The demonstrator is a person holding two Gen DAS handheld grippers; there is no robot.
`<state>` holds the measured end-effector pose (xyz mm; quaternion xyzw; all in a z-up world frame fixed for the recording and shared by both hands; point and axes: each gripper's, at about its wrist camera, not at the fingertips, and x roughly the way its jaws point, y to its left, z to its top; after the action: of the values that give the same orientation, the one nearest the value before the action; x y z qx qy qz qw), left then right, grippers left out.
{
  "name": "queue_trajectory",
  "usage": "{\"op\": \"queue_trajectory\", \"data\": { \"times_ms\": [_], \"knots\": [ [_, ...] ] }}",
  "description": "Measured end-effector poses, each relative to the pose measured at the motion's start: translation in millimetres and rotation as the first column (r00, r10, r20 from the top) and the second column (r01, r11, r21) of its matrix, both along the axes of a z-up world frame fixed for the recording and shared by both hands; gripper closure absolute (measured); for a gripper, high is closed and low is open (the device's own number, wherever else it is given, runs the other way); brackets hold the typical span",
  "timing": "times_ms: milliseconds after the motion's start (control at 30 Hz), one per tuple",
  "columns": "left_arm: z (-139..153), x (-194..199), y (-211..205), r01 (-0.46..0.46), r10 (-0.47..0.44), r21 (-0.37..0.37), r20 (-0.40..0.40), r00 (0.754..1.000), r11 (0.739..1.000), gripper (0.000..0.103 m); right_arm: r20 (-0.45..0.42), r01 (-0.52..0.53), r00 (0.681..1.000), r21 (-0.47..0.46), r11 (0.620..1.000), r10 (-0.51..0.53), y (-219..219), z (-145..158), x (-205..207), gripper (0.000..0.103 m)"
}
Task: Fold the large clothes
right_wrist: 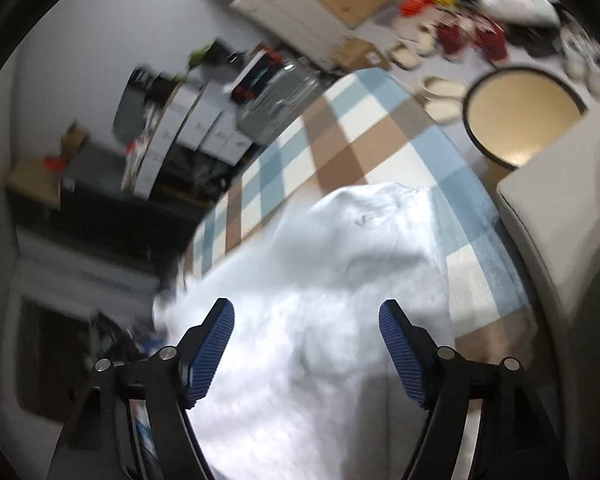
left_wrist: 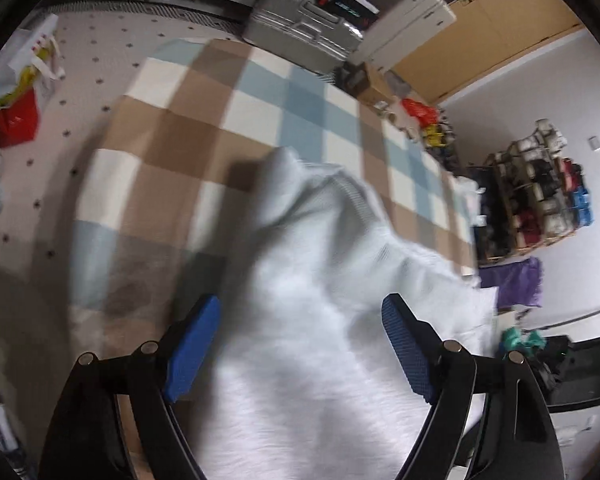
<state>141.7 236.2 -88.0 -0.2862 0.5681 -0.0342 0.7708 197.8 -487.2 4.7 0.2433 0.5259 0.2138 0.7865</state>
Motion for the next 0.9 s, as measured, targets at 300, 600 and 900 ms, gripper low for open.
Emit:
{"op": "queue_trajectory", "data": {
  "times_ms": [300, 600, 900],
  "knots": [
    [-28, 33, -21, 0.123, -0.12, 0.024, -0.085, 0.989, 0.992, 0.023, 0.129, -0.118, 0.967, -0.536, 0.836, 0.219, 50, 1, -16, 0.018],
    [-15, 27, -49, 0.252, -0.243, 0.25, -0.069, 0.968, 0.935, 0.085, 0.012, -0.141, 0.986, -0.484, 0.863, 0.168, 44, -46, 27, 0.071],
    [46, 7, -42, 0.184, -0.237, 0.303, 0.147, 0.96, 0.935, 0.098, 0.397, -0.004, 0.88, -0.542, 0.84, 0.26, 62, 48, -29, 0.095]
  ]
}}
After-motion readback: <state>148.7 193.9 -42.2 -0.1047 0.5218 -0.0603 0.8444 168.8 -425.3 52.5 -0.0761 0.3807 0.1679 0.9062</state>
